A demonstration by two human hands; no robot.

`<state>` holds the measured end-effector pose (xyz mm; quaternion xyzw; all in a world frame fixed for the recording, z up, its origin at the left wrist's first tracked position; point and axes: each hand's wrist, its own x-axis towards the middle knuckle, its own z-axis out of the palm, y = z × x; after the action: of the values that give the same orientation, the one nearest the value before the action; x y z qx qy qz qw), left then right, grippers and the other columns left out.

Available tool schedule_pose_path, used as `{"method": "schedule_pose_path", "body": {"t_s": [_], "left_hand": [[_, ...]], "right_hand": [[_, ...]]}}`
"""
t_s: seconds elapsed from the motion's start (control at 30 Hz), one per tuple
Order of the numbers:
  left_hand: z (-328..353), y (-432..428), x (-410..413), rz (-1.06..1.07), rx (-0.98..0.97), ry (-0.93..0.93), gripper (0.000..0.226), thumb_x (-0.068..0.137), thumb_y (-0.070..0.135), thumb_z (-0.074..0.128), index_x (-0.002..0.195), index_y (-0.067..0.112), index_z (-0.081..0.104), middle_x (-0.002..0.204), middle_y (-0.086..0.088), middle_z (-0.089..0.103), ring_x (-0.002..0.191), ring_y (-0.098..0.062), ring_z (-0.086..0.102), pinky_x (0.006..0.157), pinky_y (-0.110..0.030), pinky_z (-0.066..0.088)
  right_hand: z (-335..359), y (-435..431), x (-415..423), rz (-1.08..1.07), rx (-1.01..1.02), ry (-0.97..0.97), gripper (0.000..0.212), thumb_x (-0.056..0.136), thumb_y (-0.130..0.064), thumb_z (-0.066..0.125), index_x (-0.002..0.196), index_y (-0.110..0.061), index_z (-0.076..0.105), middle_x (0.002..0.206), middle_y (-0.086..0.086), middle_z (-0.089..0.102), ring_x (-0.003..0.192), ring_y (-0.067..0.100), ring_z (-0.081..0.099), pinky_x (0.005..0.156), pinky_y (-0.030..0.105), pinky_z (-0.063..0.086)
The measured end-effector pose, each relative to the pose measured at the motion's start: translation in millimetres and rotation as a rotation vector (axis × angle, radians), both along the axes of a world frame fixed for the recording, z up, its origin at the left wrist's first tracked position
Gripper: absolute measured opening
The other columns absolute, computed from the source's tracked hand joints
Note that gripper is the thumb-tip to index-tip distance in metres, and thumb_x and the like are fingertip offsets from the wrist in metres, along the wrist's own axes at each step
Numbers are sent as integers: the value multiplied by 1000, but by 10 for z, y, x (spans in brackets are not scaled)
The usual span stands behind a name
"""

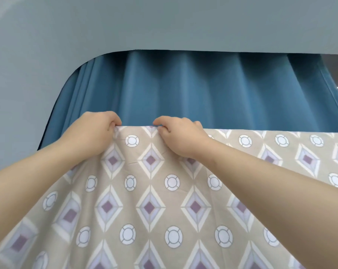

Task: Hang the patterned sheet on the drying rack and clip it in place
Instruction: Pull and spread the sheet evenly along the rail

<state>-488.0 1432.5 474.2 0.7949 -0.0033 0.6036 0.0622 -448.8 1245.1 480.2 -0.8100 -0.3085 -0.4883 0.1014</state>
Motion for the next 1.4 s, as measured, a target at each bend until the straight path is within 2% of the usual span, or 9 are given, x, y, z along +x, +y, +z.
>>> {"method": "schedule_pose_path", "body": {"t_s": [0.2, 0.33, 0.43, 0.63, 0.8, 1.0, 1.17, 1.3, 1.4], "left_hand": [[14, 237, 112, 121, 7, -4, 39, 91, 2, 35, 118, 16, 61, 111, -11, 66, 103, -34, 56, 80, -38, 48], [-7, 384, 72, 145, -31, 47, 35, 94, 7, 34, 111, 14, 64, 108, -11, 66, 92, -30, 52, 73, -33, 42], [25, 440, -33, 83, -47, 122, 33, 96, 11, 36, 103, 18, 67, 102, -2, 66, 90, -18, 44, 73, -28, 36], [101, 492, -90, 17, -64, 164, 29, 93, 8, 42, 82, 23, 64, 89, 2, 66, 84, -18, 54, 70, -27, 39], [60, 589, -157, -115, -135, 283, 21, 93, 16, 52, 84, 24, 69, 86, 7, 68, 88, -18, 61, 84, -31, 47], [23, 531, -83, 33, -37, 210, 16, 91, 17, 54, 88, 17, 70, 86, 3, 68, 85, -17, 59, 74, -28, 47], [-13, 568, -49, 42, -16, 148, 29, 92, 9, 42, 95, 16, 70, 94, -3, 70, 89, -22, 60, 75, -33, 50], [-56, 633, 45, 194, 38, 69, 27, 92, 7, 39, 100, 13, 63, 90, -6, 64, 84, -28, 58, 62, -31, 42], [-38, 659, 29, 226, 28, 78, 25, 91, 4, 38, 101, 11, 59, 87, -6, 59, 80, -28, 55, 61, -30, 40]], "right_hand": [[-40, 358, 2, -34, -76, 6, 35, 100, -28, 22, 130, -31, 41, 123, 0, 51, 115, 27, 41, 98, 51, 24], [-44, 585, 55, -37, 53, -87, 11, 93, -7, 33, 96, -17, 36, 77, -3, 43, 88, 27, 40, 84, 44, 27], [-54, 681, 48, -39, 114, -137, 21, 84, 4, 36, 91, -16, 32, 65, -3, 35, 74, 26, 37, 77, 41, 24], [94, 688, -63, 14, 27, -68, 20, 83, 6, 38, 93, -12, 40, 69, 0, 36, 58, 17, 35, 68, 33, 31], [137, 660, 1, 8, -11, 0, 24, 90, -4, 41, 109, -7, 55, 98, 9, 57, 83, 28, 50, 68, 32, 36], [263, 689, -4, -39, -11, -15, 29, 86, 3, 41, 108, -4, 59, 105, 13, 61, 89, 31, 59, 68, 31, 44], [176, 682, -79, -159, -60, -73, 33, 78, 9, 44, 105, -4, 56, 71, 3, 41, 54, 17, 34, 47, 26, 28], [130, 736, -165, -239, -121, -182, 20, 73, 9, 47, 76, -10, 42, 65, 2, 33, 51, 17, 29, 46, 26, 21], [168, 758, -190, -252, -146, -277, 32, 73, 9, 48, 63, -13, 27, 63, 2, 32, 50, 17, 28, 46, 27, 18]]}}
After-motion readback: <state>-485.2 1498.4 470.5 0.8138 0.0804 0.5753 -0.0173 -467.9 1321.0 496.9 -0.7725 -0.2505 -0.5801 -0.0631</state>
